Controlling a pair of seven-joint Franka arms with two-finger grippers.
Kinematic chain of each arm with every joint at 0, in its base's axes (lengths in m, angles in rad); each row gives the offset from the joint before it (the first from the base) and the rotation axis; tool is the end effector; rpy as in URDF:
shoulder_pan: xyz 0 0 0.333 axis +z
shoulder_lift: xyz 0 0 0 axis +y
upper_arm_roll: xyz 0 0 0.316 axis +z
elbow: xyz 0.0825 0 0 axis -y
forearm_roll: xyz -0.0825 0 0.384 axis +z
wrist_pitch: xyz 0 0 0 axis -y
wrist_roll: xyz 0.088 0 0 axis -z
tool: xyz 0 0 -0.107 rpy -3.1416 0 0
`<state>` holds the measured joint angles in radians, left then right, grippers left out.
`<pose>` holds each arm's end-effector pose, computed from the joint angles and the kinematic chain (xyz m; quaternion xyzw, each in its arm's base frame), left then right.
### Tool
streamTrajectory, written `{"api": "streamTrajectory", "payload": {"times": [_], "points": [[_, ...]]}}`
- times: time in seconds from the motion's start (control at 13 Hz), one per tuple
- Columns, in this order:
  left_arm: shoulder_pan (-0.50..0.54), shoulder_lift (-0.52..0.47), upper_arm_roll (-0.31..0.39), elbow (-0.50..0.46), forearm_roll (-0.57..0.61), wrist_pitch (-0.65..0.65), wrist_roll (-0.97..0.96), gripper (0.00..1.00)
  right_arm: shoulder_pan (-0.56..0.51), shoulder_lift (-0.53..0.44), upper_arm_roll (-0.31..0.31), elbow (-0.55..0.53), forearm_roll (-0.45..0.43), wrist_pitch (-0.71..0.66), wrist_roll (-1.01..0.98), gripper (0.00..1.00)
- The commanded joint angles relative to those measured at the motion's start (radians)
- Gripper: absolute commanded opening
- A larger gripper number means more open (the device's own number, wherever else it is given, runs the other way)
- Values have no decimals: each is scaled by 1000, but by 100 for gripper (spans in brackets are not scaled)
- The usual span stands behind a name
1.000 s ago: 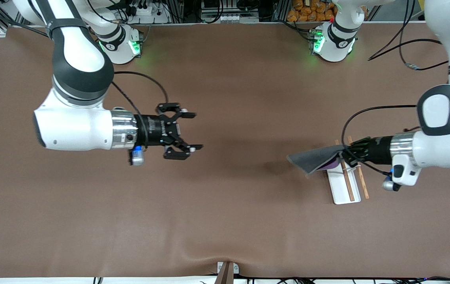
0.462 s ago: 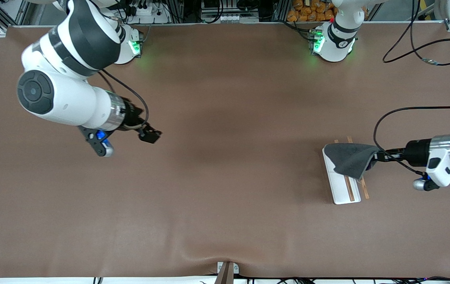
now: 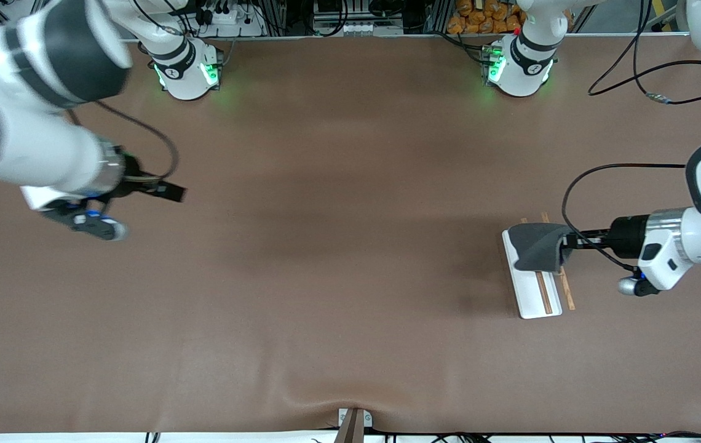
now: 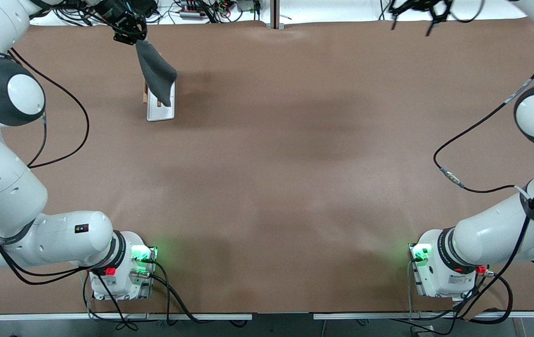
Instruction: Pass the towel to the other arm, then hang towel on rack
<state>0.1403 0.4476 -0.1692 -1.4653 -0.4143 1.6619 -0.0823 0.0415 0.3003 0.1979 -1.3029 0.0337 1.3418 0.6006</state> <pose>0.6611 -0.0417 0.4198 0.9613 0.0728 -0.1324 0.2303 0.6006 0.1320 0.5577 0.9749 -0.1769 -0.1350 0.0098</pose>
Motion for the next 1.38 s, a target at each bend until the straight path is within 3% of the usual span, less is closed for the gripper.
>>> {"api": "streamTrajectory", "payload": {"times": [0.0, 0.23, 0.46, 0.77, 1.08, 1.31], "points": [[-21, -6, -1, 19, 15, -2, -19, 0, -35, -75, 14, -26, -93, -42, -88, 100], [-24, -1, 1, 20, 19, 1, -25, 0, -141, -121, 17, -30, -109, -32, -284, 100], [-53, -1, -3, 36, 14, 19, -71, 0, -193, -228, 15, -184, -109, 103, -300, 100], [-137, 0, -1, 63, 6, 21, -226, 0, -212, -240, 12, -272, -110, 206, -314, 100], [-137, 52, 11, 60, 22, 44, -221, 0, -287, -231, 14, -254, -101, 215, -456, 100], [-111, 74, 11, 60, 97, 47, -208, 0, -285, -240, 17, -214, -109, 130, -460, 100]]}}
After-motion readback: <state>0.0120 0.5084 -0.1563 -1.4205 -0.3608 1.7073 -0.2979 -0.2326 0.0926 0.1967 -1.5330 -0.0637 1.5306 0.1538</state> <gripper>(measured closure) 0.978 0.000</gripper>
